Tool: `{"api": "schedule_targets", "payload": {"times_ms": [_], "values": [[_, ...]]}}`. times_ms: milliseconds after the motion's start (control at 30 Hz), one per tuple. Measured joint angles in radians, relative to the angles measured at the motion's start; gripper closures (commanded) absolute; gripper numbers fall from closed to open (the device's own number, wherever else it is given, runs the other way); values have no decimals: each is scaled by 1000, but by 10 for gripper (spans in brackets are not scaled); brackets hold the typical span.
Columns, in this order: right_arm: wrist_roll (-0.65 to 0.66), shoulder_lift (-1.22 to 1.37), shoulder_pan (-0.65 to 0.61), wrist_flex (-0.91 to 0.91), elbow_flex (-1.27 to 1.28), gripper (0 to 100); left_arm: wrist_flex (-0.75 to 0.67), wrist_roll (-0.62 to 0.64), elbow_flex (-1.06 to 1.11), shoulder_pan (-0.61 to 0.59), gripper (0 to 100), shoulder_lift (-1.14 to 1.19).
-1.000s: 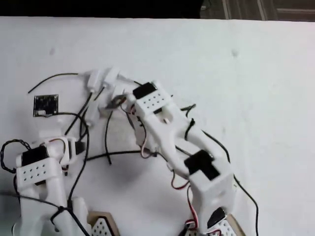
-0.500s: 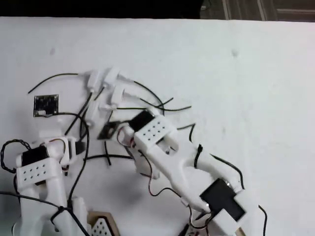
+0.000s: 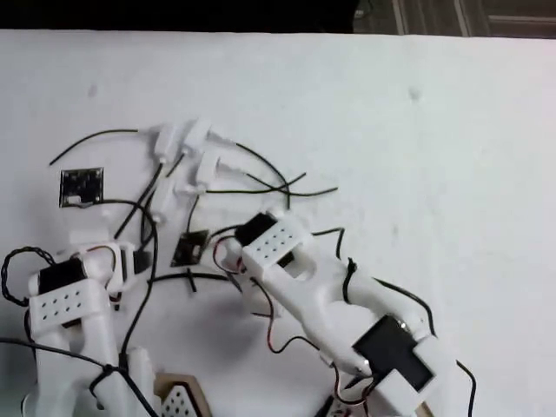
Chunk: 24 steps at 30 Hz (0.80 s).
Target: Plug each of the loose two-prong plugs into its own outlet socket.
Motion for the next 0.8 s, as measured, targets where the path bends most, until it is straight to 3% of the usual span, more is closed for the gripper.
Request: {"api": "schedule_targets", "payload": {"times_ms": [267, 467, 633, 800], "values": [[20, 0, 52, -97, 72, 774, 0, 0, 0, 0, 699, 0], [20, 0, 55, -140, 75, 854, 0, 0, 0, 0, 699, 0], [20, 48, 60, -183, 68, 804, 0, 0, 0, 0, 699, 0], [-26, 58, 54, -98, 8, 782, 0, 0, 0, 0, 699, 0]]}}
